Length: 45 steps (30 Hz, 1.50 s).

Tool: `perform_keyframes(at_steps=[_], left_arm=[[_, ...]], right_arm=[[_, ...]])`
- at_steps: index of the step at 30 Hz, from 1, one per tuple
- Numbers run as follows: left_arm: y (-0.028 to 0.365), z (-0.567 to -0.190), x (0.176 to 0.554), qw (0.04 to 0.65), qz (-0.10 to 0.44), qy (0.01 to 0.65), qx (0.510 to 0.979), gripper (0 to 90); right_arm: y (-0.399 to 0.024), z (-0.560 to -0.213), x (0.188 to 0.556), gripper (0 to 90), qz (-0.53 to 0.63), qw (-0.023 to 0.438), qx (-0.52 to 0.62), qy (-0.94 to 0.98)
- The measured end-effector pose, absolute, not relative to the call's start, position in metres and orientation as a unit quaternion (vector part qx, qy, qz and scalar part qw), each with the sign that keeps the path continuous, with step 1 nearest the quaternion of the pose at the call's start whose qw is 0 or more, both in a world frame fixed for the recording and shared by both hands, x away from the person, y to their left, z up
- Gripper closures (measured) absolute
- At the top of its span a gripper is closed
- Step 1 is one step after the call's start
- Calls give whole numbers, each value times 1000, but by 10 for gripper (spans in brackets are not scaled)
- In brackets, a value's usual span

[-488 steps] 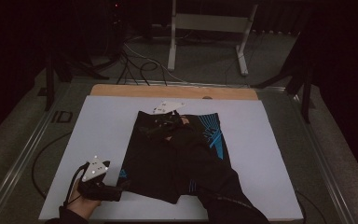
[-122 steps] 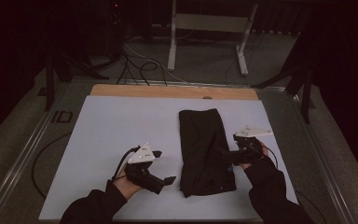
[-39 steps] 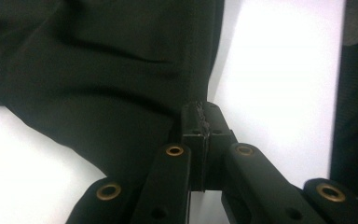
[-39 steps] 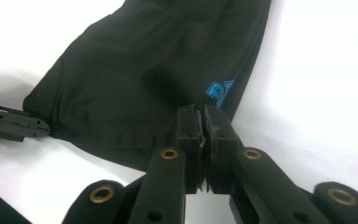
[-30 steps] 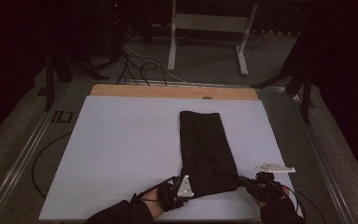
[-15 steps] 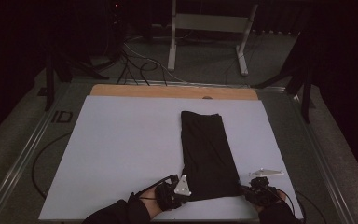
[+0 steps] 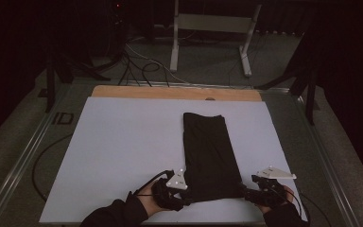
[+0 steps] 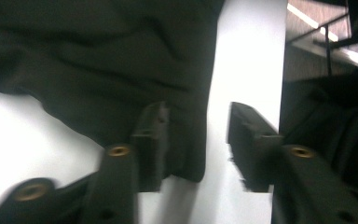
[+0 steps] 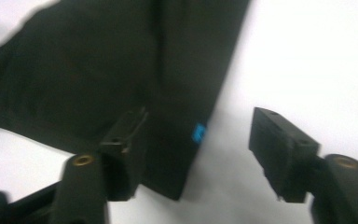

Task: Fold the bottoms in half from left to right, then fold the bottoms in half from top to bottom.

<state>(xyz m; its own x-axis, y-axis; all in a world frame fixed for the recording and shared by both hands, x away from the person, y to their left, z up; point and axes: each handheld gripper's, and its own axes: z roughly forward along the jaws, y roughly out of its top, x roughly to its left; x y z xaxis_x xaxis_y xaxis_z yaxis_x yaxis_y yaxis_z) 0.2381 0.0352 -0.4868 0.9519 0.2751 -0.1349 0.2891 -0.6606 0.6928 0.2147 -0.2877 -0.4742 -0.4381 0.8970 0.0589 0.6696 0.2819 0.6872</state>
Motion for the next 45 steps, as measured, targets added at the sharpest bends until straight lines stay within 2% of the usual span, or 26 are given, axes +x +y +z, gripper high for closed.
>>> perform_keyframes(at_steps=[2, 5, 6, 7, 10, 14, 26, 36, 45], left_arm=[[39, -482, 240, 395, -10, 158, 905, 460], [42, -480, 241, 404, -6, 164, 900, 357], [42, -480, 241, 404, -6, 164, 900, 321], [44, -477, 243, 410, -1, 172, 896, 251], [47, -474, 246, 416, 2, 179, 891, 81], [56, -473, 255, 432, 10, 202, 879, 4], [68, -468, 264, 443, 22, 228, 867, 0], [74, -454, 275, 457, 25, 237, 857, 0], [77, -441, 290, 470, 26, 251, 846, 0]], right_arm=[[-284, -470, 216, 245, 349, 178, 481, 784], [-280, -466, 217, 169, 369, 180, 460, 788], [-280, -466, 217, 169, 369, 180, 460, 788], [-277, -464, 218, 133, 377, 180, 446, 792], [-274, -463, 220, 115, 384, 190, 427, 797], [-270, -465, 225, 96, 391, 202, 416, 796], [-264, -463, 234, 92, 405, 201, 402, 796], [-260, -447, 243, 92, 407, 223, 381, 800], [-256, -432, 259, 94, 416, 212, 380, 799]])
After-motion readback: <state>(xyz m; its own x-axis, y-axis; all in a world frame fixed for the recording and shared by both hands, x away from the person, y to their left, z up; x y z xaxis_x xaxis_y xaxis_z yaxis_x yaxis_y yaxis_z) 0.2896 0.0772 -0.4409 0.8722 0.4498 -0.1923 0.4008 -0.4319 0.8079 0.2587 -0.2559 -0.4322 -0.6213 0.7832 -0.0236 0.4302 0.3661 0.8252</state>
